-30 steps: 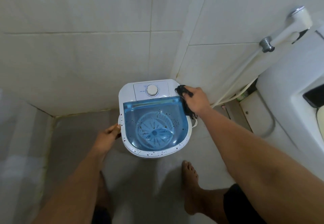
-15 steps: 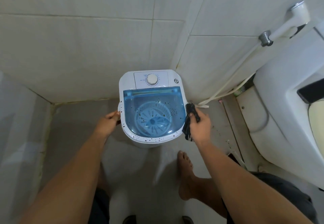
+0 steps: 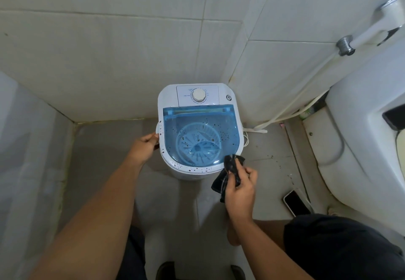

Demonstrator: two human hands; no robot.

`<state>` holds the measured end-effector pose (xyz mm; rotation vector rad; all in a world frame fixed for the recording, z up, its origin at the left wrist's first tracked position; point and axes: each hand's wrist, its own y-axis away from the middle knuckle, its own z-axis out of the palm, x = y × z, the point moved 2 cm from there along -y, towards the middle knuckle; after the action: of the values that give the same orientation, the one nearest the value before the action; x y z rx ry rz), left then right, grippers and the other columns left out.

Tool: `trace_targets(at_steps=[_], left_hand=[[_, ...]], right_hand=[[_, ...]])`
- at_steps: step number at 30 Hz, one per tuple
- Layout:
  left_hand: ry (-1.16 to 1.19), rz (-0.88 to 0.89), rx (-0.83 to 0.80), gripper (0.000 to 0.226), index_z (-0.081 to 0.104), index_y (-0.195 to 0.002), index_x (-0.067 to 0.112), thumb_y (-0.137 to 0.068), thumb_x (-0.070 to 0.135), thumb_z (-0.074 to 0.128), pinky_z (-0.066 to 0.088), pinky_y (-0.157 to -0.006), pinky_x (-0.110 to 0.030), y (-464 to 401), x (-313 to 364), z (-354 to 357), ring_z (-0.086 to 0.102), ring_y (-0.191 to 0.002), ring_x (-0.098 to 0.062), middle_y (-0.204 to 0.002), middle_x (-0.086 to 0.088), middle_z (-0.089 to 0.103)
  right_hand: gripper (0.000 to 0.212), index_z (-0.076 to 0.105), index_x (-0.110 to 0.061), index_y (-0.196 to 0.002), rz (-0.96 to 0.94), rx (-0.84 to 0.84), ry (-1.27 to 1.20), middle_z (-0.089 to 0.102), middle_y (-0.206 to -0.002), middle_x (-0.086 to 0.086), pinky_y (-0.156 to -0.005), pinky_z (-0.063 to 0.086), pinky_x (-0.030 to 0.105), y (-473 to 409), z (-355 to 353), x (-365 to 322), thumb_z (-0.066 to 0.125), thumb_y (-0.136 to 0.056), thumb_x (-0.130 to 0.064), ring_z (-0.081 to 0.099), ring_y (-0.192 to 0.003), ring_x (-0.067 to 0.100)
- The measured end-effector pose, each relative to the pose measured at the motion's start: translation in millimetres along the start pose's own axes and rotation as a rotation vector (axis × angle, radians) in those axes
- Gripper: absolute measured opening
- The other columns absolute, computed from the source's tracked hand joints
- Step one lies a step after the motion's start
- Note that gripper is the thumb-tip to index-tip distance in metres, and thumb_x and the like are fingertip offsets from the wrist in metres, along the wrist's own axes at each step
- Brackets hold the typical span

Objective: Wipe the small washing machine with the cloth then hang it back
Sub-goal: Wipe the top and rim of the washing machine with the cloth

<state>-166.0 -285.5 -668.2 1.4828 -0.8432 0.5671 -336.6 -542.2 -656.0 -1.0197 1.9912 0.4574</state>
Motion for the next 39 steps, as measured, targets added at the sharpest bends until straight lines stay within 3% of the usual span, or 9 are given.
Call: trace_targets(at_steps=[4,7,11,15,20,23,27,33,39], left_hand=[[-0.012,-0.012,-0.007,0.033,0.065,-0.131,0.019,-0.103,0.027,0.05,0.042,-0.111,-0.037,-3.8,-1.8,-1.9,0.068,-0.107,-0.015,-0.12,0.0,0.072],[0.007,0.003,0.003,0.032,0.064,-0.131,0.017,-0.103,0.026,0.05,0.041,-0.111,-0.037,-2.8,-1.0,0.1,0.068,-0.106,-0.017,-0.115,-0.001,0.072],[-0.008,0.002,-0.005,0.033,0.063,-0.132,0.018,-0.103,0.027,0.049,0.039,-0.11,-0.036,-4.8,-2.4,0.2,0.067,-0.105,-0.015,-0.118,0.001,0.071],[0.006,0.013,0.007,0.033,0.065,-0.13,0.013,-0.102,0.024,0.052,0.042,-0.11,-0.037,-6.9,-3.6,-0.7,0.067,-0.105,-0.016,-0.116,-0.003,0.072],[0.018,0.012,-0.006,0.034,0.065,-0.131,0.013,-0.101,0.025,0.054,0.043,-0.109,-0.038,-3.1,-2.2,-3.2,0.067,-0.109,-0.019,-0.121,-0.005,0.072],[0.025,0.016,-0.03,0.03,0.068,-0.126,0.018,-0.1,0.027,0.056,0.043,-0.11,-0.042,-2.7,-2.7,-6.4,0.069,-0.107,-0.016,-0.116,0.0,0.074],[0.048,0.009,-0.035,0.028,0.07,-0.123,0.022,-0.098,0.029,0.059,0.044,-0.111,-0.044,-7.0,-6.0,-9.7,0.071,-0.105,-0.015,-0.112,0.003,0.076],[0.056,0.003,-0.031,0.03,0.07,-0.124,0.017,-0.099,0.028,0.057,0.045,-0.108,-0.038,1.8,-0.2,-5.1,0.07,-0.106,-0.017,-0.114,-0.001,0.075],[0.131,-0.029,-0.1,0.03,0.068,-0.125,0.015,-0.1,0.025,0.056,0.041,-0.102,-0.035,3.6,0.0,-9.3,0.067,-0.103,-0.012,-0.12,0.001,0.07]], right_hand=[[0.05,0.061,-0.031,-0.14,-0.129,-0.18,0.171,0.049,-0.124,-0.001,-0.078,0.06,0.04,22.4,3.0,-6.1,0.067,-0.092,-0.016,0.064,-0.094,0.013],[0.054,0.063,-0.03,-0.137,-0.261,-0.288,0.305,0.054,-0.123,0.002,-0.068,0.06,0.037,36.7,16.5,-27.2,0.071,-0.084,-0.018,0.067,-0.088,0.022],[0.052,0.059,-0.026,-0.137,-0.367,-0.427,0.341,0.05,-0.123,0.004,-0.073,0.06,0.04,47.0,50.0,-62.1,0.064,-0.085,-0.021,0.063,-0.097,0.026],[0.053,0.059,-0.023,-0.132,-0.574,-0.567,0.476,0.048,-0.115,0.006,-0.062,0.059,0.043,49.6,75.1,-82.3,0.068,-0.08,-0.015,0.058,-0.093,0.03],[0.062,0.055,-0.029,-0.137,-0.748,-0.674,0.53,0.047,-0.116,0.003,-0.066,0.056,0.038,30.1,46.3,-60.8,0.072,-0.079,-0.016,0.057,-0.096,0.027],[0.06,0.054,-0.03,-0.138,-0.755,-0.655,0.519,0.045,-0.121,0.001,-0.072,0.06,0.039,10.4,3.7,-31.2,0.07,-0.081,-0.021,0.061,-0.101,0.028],[0.052,0.065,-0.019,-0.133,-0.715,-0.473,0.513,0.05,-0.127,0.008,-0.091,0.054,0.037,-20.8,-36.4,-16.2,0.073,-0.082,-0.011,0.053,-0.109,0.024],[0.047,0.062,-0.022,-0.133,-0.969,-0.57,0.656,0.054,-0.121,0.01,-0.075,0.055,0.045,-21.4,15.1,-48.4,0.053,-0.087,-0.026,0.06,-0.095,0.032],[0.053,0.059,-0.023,-0.137,-1.2,-0.627,0.732,0.059,-0.122,0.01,-0.077,0.05,0.044,-26.0,69.1,-92.5,0.07,-0.085,-0.022,0.057,-0.098,0.032]])
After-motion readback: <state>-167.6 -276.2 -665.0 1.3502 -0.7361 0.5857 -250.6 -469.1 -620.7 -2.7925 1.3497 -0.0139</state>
